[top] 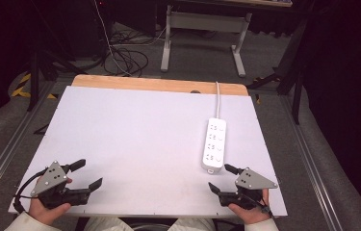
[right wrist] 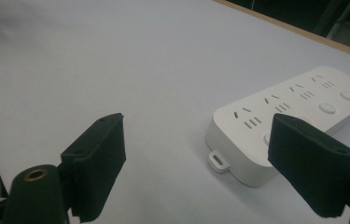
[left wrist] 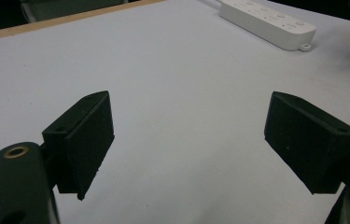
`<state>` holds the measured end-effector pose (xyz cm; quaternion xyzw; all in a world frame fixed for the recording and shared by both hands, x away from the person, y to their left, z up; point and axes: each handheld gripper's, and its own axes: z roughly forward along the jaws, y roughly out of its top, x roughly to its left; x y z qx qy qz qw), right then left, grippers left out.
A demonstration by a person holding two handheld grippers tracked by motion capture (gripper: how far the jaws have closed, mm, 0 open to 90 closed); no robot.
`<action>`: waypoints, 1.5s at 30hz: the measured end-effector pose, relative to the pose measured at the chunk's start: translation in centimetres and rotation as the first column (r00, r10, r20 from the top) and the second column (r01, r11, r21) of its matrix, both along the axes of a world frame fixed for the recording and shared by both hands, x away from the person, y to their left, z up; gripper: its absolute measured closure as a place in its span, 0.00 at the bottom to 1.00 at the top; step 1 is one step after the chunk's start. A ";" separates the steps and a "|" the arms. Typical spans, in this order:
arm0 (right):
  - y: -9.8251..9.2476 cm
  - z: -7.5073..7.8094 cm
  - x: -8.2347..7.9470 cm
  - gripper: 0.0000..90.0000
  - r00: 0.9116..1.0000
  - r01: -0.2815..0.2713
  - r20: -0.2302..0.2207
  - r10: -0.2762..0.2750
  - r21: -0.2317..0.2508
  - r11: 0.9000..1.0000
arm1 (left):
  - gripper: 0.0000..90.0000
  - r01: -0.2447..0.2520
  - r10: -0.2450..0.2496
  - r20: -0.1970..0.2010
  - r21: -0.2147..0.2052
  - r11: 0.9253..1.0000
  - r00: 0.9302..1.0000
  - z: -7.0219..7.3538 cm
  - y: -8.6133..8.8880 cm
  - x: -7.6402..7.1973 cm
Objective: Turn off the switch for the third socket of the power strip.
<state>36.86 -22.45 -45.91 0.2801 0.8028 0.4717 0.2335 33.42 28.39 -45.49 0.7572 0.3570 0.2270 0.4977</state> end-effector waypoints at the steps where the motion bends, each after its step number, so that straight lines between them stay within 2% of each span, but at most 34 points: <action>1: 0.0 0.0 0.0 0.21 1.000 -0.001 -0.001 0.001 0.003 1.000 | 0.18 0.000 0.000 0.013 0.019 1.000 1.000 0.1 0.0 -0.1; 8: 0.0 0.0 0.0 0.20 1.000 0.003 -0.009 -0.003 0.001 1.000 | 0.17 0.001 -0.002 0.029 0.041 0.999 1.000 0.2 -0.1 -0.2; 29: 0.0 0.2 0.1 0.21 1.000 0.006 -0.008 -0.006 -0.005 1.000 | 0.17 -0.008 0.006 0.029 0.052 0.999 1.000 0.1 -0.3 -0.2; 38: 0.0 1.1 0.5 0.24 1.000 0.018 -0.015 -0.018 -0.012 1.000 | 0.17 -0.017 0.016 0.027 0.050 0.999 1.000 0.2 -0.3 -0.2; 45: 0.1 2.4 1.0 0.25 0.999 0.027 -0.020 -0.027 -0.013 1.000 | 0.17 -0.016 0.014 0.026 0.051 0.999 1.000 0.2 -0.3 -0.2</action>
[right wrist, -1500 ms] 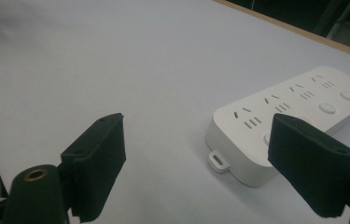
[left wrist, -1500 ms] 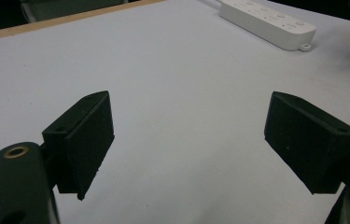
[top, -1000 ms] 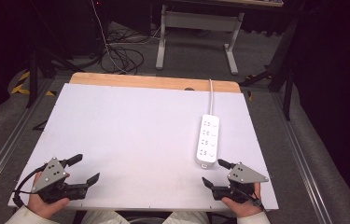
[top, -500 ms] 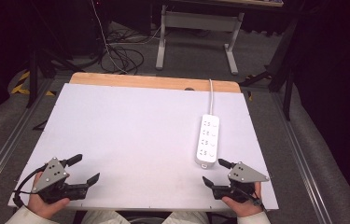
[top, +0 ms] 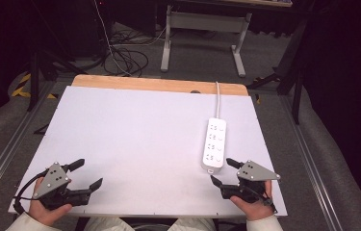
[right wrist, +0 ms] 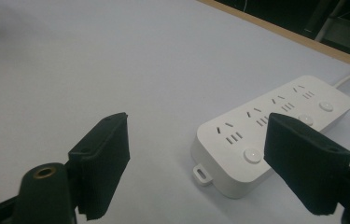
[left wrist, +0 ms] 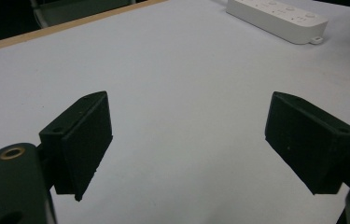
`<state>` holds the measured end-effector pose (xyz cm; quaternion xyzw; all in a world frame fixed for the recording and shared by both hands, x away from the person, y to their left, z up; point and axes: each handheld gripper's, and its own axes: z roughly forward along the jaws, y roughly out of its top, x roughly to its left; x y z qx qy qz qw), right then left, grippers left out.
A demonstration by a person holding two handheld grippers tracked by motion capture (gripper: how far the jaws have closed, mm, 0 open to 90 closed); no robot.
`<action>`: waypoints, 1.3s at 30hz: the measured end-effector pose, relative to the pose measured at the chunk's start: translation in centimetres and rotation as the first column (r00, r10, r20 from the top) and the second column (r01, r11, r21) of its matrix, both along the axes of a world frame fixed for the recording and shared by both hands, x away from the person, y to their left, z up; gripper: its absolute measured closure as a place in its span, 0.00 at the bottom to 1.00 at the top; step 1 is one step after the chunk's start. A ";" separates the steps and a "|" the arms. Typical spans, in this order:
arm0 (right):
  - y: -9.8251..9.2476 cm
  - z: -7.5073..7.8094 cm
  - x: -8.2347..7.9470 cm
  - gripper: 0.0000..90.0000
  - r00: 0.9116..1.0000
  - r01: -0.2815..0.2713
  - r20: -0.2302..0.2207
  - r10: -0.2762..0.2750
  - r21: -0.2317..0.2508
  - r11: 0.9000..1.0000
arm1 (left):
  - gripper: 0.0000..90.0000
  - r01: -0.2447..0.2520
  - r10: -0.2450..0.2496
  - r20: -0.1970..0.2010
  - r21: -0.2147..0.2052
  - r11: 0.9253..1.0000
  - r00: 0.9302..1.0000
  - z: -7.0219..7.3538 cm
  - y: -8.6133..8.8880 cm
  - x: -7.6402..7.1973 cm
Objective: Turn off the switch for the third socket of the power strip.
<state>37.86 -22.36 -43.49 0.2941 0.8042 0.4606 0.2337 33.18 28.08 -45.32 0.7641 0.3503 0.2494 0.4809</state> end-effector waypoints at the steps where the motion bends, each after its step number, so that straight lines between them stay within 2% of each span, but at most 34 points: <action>1: 0.0 0.2 0.1 0.25 1.000 -0.001 0.001 0.001 -0.001 1.000 | 0.17 0.000 0.000 0.000 0.000 1.000 1.000 0.0 0.0 0.0; 7: 0.1 1.0 0.9 0.26 0.999 0.024 -0.023 -0.024 -0.014 1.000 | 0.17 -0.006 0.006 -0.002 -0.003 1.000 1.000 0.0 0.0 0.0; 20: 0.3 2.5 2.2 0.26 1.000 0.026 -0.013 -0.026 -0.016 1.000 | 0.17 -0.004 0.004 -0.002 0.000 1.000 1.000 0.1 0.1 0.0; 25: 0.0 2.7 2.3 0.26 0.999 0.029 -0.015 -0.029 -0.018 0.999 | 0.17 -0.003 0.003 -0.002 -0.001 1.000 1.000 0.0 0.1 0.0; 28: -0.2 2.8 2.5 0.36 0.999 0.024 -0.030 -0.025 -0.016 1.000 | 0.17 -0.003 0.003 -0.003 -0.002 1.000 1.000 0.1 0.1 0.0; 29: -0.2 2.8 2.5 0.36 0.999 0.024 -0.030 -0.025 -0.016 1.000 | 0.17 -0.002 0.002 -0.002 -0.003 1.000 1.000 0.1 0.1 0.0; 31: -0.2 3.1 2.7 0.49 0.999 0.013 -0.037 -0.014 -0.019 1.000 | 0.17 0.001 -0.001 -0.003 -0.004 1.000 1.000 0.1 0.1 0.0; 34: -0.2 3.5 3.0 0.56 0.999 0.022 -0.040 -0.024 -0.049 0.999 | 0.17 0.002 -0.002 -0.011 -0.006 1.000 1.000 0.0 0.0 0.0; 38: -0.2 4.0 3.5 0.60 0.999 0.030 -0.038 -0.032 -0.059 0.998 | 0.17 0.005 -0.005 -0.011 -0.004 1.000 1.000 0.0 0.1 0.0; 39: -0.4 4.2 3.9 0.66 0.998 0.011 -0.064 -0.015 -0.055 0.998 | 0.17 0.005 -0.005 -0.011 -0.004 1.000 1.000 0.0 0.1 0.0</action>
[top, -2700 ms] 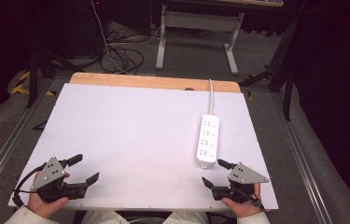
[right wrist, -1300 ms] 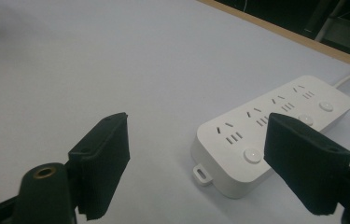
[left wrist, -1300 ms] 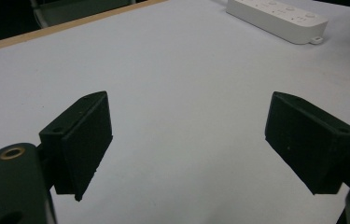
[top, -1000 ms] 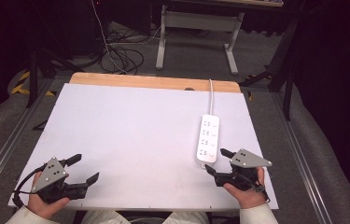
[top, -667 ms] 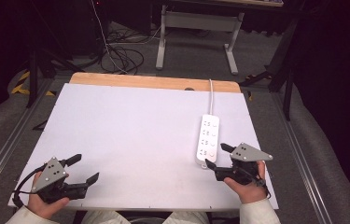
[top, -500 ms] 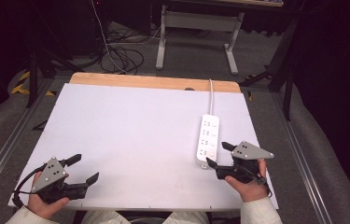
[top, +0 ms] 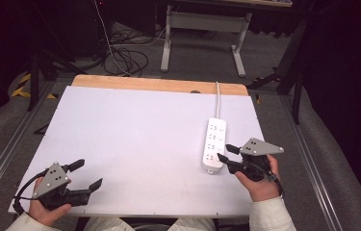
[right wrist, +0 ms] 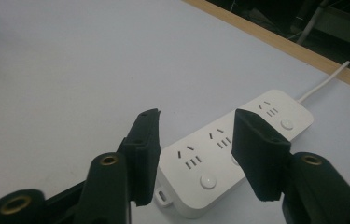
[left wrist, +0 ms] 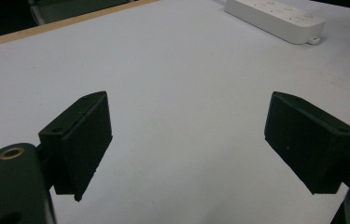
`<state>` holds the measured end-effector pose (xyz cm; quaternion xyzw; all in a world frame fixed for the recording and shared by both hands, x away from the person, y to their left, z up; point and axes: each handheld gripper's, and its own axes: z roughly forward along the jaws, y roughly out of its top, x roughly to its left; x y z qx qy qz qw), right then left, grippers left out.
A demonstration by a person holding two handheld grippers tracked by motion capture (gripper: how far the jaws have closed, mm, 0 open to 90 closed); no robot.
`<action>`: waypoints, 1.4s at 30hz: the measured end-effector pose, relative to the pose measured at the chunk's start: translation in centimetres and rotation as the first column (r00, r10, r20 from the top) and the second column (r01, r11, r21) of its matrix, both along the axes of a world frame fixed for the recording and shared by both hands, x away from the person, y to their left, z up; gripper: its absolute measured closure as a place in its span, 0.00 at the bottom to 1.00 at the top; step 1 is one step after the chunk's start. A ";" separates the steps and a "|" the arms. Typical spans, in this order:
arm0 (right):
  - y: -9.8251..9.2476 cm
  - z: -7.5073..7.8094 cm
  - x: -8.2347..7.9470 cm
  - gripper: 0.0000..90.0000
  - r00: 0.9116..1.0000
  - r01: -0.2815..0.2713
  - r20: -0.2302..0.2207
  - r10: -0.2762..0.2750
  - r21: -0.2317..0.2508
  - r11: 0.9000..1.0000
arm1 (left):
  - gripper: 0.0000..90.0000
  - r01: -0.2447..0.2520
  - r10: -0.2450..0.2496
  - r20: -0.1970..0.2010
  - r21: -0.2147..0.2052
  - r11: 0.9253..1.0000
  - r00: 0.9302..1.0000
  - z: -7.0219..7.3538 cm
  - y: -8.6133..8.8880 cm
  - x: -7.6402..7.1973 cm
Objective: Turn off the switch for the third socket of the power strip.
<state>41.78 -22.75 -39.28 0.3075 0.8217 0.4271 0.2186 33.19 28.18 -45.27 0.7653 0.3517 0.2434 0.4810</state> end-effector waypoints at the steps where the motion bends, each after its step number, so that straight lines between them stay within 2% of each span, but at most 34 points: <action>1: -0.1 0.1 0.2 0.70 1.000 -0.003 -0.011 0.003 0.003 1.000 | 0.17 0.000 0.000 0.000 0.001 1.000 1.000 0.0 0.0 0.0; 4: -0.2 0.3 0.8 0.78 0.999 -0.022 -0.034 0.022 0.003 1.000 | 0.17 -0.003 0.003 -0.001 -0.001 1.000 1.000 0.0 0.0 0.0; 10: -0.2 0.5 1.6 0.87 1.000 0.004 -0.029 -0.004 -0.006 1.000 | 0.17 -0.005 0.005 -0.003 0.002 1.000 1.000 0.0 -0.1 0.0; 13: -0.3 0.4 2.5 0.99 0.999 0.028 -0.034 -0.029 -0.008 1.000 | 0.17 -0.004 0.004 -0.002 0.005 1.000 1.000 0.0 -0.1 0.0; 20: -0.5 0.1 3.8 1.00 0.996 0.056 -0.063 -0.056 -0.008 0.998 | 0.17 -0.003 0.003 -0.003 0.007 1.000 1.000 -0.1 -0.1 0.1; 24: -0.4 -0.5 5.2 1.00 0.993 0.087 -0.078 -0.090 -0.039 0.995 | 0.17 -0.006 0.006 -0.005 0.005 1.000 1.000 -0.1 -0.1 0.0; 29: -0.1 -1.1 6.4 1.00 0.989 0.097 -0.102 -0.103 -0.068 0.993 | 0.17 -0.008 0.008 -0.005 0.006 1.000 1.000 -0.1 -0.1 0.1; 40: 0.6 -2.3 7.9 1.00 0.981 0.101 -0.152 -0.121 -0.132 0.986 | 0.17 -0.007 0.007 -0.005 0.008 1.000 1.000 -0.1 -0.1 0.1; 42: 0.6 -2.6 8.2 1.00 0.976 0.103 -0.174 -0.128 -0.146 0.984 | 0.17 -0.005 0.005 -0.005 0.008 1.000 1.000 -0.1 -0.1 0.1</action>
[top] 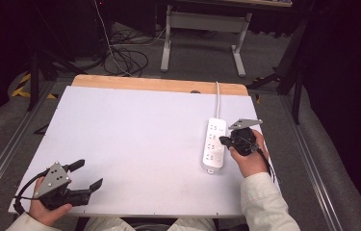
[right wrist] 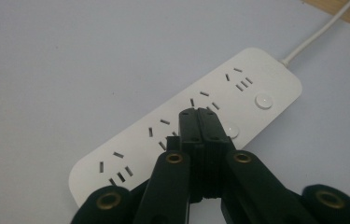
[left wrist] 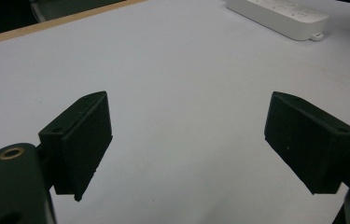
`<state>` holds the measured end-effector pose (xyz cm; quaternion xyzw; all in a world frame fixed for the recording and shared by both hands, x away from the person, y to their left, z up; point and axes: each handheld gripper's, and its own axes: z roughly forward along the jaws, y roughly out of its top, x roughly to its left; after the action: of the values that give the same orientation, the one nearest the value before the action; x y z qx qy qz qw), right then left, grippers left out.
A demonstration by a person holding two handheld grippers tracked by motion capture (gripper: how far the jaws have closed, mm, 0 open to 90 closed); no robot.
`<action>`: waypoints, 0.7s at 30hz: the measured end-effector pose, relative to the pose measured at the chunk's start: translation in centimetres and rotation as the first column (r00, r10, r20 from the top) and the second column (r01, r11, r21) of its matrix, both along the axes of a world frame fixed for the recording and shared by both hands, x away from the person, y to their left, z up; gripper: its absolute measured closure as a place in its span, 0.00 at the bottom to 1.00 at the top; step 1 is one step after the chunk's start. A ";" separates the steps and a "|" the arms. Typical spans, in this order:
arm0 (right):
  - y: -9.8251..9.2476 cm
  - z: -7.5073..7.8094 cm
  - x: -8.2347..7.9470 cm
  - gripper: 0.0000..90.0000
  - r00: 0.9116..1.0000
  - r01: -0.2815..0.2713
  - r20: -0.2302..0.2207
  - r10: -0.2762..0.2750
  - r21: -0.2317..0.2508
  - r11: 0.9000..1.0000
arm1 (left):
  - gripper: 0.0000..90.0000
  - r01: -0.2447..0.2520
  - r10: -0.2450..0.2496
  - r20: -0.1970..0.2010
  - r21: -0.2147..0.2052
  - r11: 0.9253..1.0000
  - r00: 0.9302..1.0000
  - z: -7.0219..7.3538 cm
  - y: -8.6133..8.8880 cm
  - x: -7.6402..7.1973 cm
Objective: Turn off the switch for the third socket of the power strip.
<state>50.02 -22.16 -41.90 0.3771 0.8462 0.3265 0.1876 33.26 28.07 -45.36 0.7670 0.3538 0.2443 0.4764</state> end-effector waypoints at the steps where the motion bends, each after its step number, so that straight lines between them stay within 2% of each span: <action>1: 0.0 -0.1 0.1 1.00 1.000 0.002 -0.009 -0.002 -0.002 1.000 | 0.17 0.002 -0.002 0.000 -0.001 1.000 1.000 0.0 0.0 0.0; 10: 0.2 -1.0 0.8 1.00 0.997 0.012 -0.077 -0.015 -0.040 0.999 | 0.17 0.004 -0.004 -0.001 -0.001 1.000 1.000 0.0 0.0 0.0; 21: 0.6 -1.6 1.2 1.00 0.994 0.003 -0.110 -0.010 -0.067 0.998 | 0.17 0.004 -0.004 0.000 0.002 1.000 1.000 0.0 0.0 0.0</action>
<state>51.23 -21.58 -43.50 0.3908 0.8644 0.2761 0.1543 33.24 28.07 -45.35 0.7682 0.3519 0.2438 0.4760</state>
